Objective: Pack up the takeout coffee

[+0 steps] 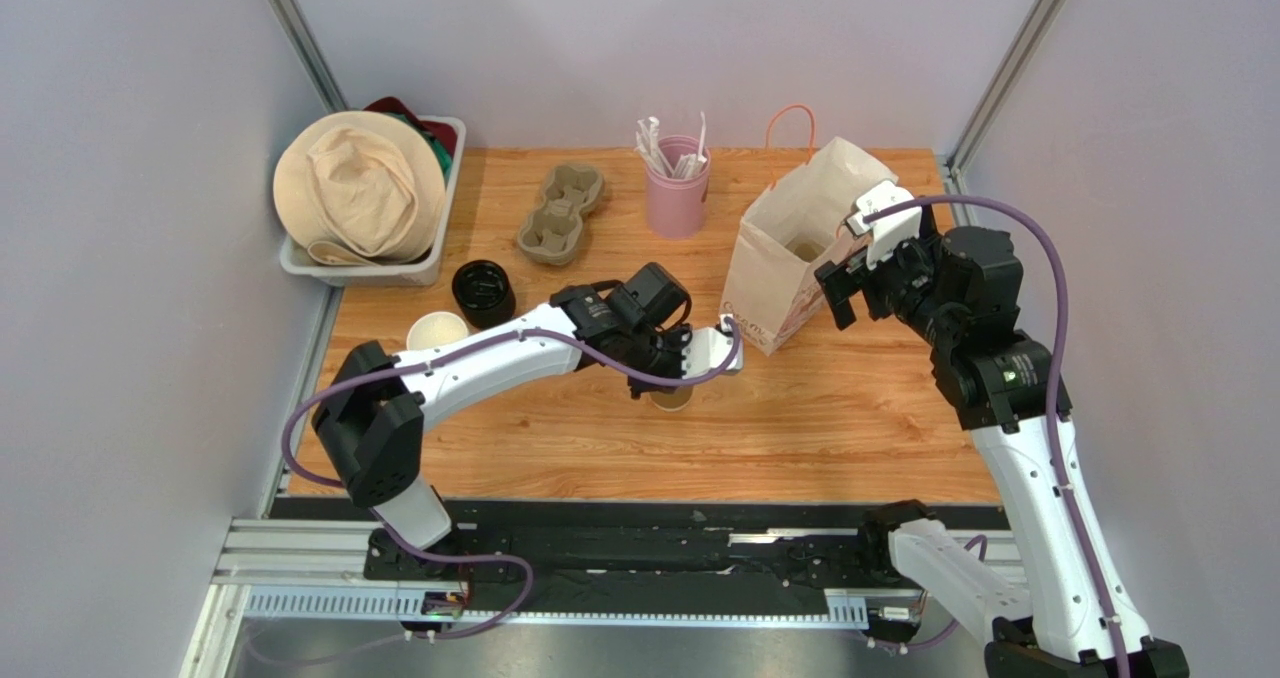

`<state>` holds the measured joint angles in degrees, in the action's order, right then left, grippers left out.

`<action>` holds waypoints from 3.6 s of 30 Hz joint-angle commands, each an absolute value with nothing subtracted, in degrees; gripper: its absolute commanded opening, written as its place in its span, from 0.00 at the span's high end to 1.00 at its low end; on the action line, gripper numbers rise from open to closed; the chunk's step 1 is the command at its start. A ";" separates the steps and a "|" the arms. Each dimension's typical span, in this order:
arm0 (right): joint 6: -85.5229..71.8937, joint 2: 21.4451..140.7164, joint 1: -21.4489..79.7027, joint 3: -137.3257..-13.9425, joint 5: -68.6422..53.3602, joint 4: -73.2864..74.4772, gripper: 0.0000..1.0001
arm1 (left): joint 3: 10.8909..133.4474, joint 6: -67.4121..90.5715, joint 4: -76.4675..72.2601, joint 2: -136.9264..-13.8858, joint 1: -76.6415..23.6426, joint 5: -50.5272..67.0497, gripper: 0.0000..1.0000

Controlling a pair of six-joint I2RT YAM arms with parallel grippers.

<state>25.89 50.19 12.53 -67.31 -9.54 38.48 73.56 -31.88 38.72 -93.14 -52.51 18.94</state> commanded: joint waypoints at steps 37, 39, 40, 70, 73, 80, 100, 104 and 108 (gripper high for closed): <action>24.70 49.66 12.13 -65.65 -11.78 35.24 0.05 | 80.15 -34.72 46.04 -87.90 -53.71 11.60 0.07; 24.61 50.01 12.22 -65.74 -12.13 35.51 0.05 | 82.70 -33.84 47.28 -85.71 -51.17 12.21 0.05; 24.61 50.01 12.22 -65.74 -12.13 35.42 0.05 | 83.49 -33.75 48.16 -84.82 -50.28 12.13 0.05; 24.96 51.33 13.36 -64.69 -14.15 35.95 0.05 | 90.17 -52.55 56.42 -94.04 -2.73 17.58 0.28; 24.96 51.24 13.36 -64.69 -14.41 36.12 0.05 | 90.44 -52.91 55.55 -96.32 -1.94 16.70 0.28; 24.96 51.42 13.36 -64.60 -14.85 36.21 0.05 | 89.47 -52.91 50.54 -100.28 -1.41 12.57 0.28; 25.40 52.12 13.36 -64.07 -14.41 35.95 0.05 | 92.02 -52.65 49.40 -106.79 -0.35 12.04 0.41; 25.40 52.12 13.36 -63.98 -14.41 35.86 0.05 | 92.11 -52.56 48.96 -107.31 -0.35 11.87 0.44; 25.49 52.21 13.36 -63.90 -14.41 35.86 0.05 | 92.20 -52.30 48.87 -107.75 -0.35 11.87 0.52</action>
<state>25.71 52.34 13.06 -63.96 -14.06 37.43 89.97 -51.57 49.82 -107.15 -0.71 11.46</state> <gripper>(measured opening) 0.950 0.525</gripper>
